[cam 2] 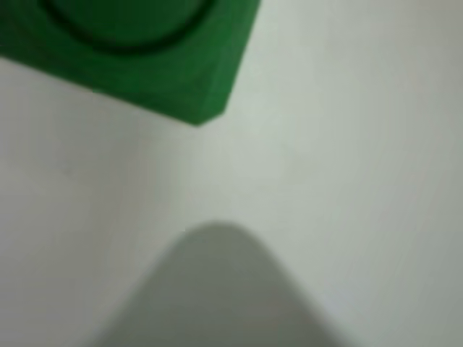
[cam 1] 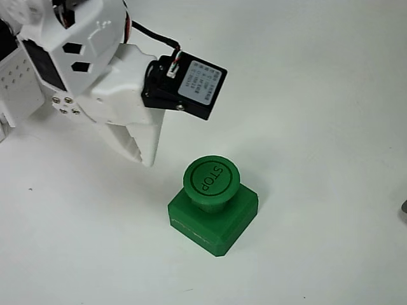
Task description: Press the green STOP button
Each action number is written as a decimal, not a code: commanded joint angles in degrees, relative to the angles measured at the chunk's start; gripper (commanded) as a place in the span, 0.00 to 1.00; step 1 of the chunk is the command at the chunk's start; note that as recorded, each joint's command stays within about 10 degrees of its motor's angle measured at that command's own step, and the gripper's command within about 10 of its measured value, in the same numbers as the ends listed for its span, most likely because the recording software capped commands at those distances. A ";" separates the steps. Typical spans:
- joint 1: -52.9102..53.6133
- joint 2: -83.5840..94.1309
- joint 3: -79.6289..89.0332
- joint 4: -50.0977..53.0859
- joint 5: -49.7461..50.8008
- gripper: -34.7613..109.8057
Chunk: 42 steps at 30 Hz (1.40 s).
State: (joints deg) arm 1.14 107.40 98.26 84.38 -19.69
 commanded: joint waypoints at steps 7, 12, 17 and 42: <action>-2.20 -7.03 -20.20 3.78 -0.79 0.24; -3.96 -8.44 -23.64 3.60 0.09 0.24; -5.54 -9.93 -23.73 3.60 1.49 0.24; -7.38 -16.52 -23.47 3.43 2.81 0.24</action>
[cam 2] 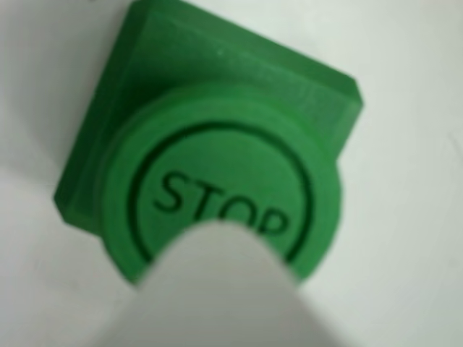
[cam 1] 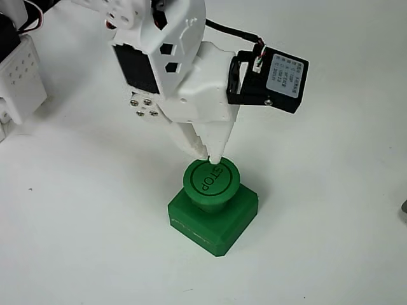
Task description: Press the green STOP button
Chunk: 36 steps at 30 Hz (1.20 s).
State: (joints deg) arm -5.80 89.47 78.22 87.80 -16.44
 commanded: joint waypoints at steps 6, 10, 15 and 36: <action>-0.44 0.26 -3.43 0.00 -0.18 0.24; -0.44 -0.62 -3.43 0.00 -0.09 0.24; -0.53 -1.76 -3.43 0.00 -0.09 0.24; -1.23 -6.42 -3.69 0.00 -0.26 0.24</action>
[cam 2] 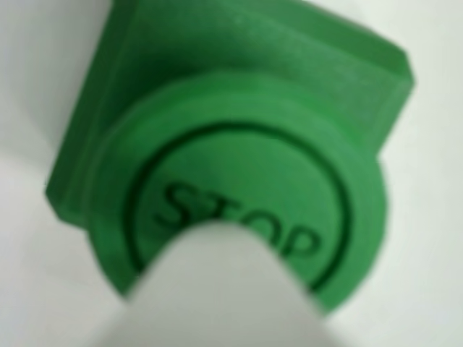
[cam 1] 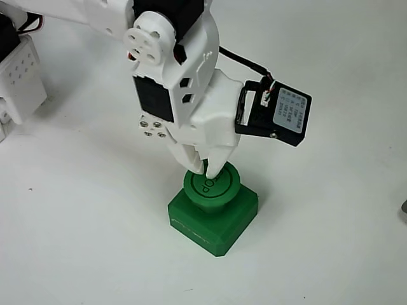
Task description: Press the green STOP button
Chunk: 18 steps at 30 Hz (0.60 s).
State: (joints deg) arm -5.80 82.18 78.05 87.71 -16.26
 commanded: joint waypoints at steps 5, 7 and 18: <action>-1.41 -0.53 -3.52 0.09 -0.44 0.24; -1.58 -1.32 -3.52 0.09 -0.44 0.24; -1.41 -2.55 -2.81 0.44 0.62 0.24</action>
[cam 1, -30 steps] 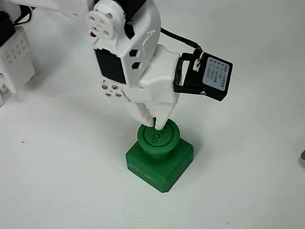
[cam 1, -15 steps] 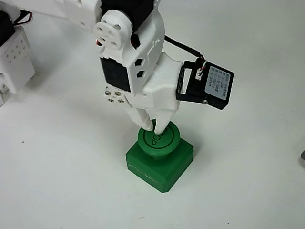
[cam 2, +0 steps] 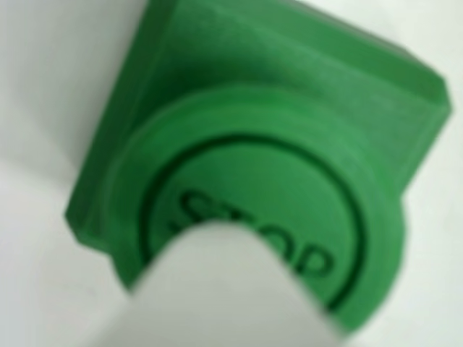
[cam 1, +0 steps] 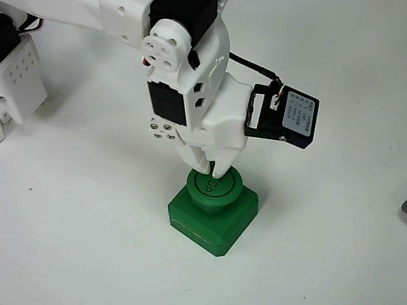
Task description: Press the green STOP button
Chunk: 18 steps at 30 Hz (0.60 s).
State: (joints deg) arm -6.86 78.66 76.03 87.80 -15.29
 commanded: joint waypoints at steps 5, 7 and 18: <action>0.00 0.88 2.02 0.35 0.88 0.24; 0.00 0.88 3.34 0.00 1.41 0.24; 0.00 -2.02 5.10 0.00 2.46 0.24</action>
State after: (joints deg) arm -6.59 76.82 80.42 87.36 -12.74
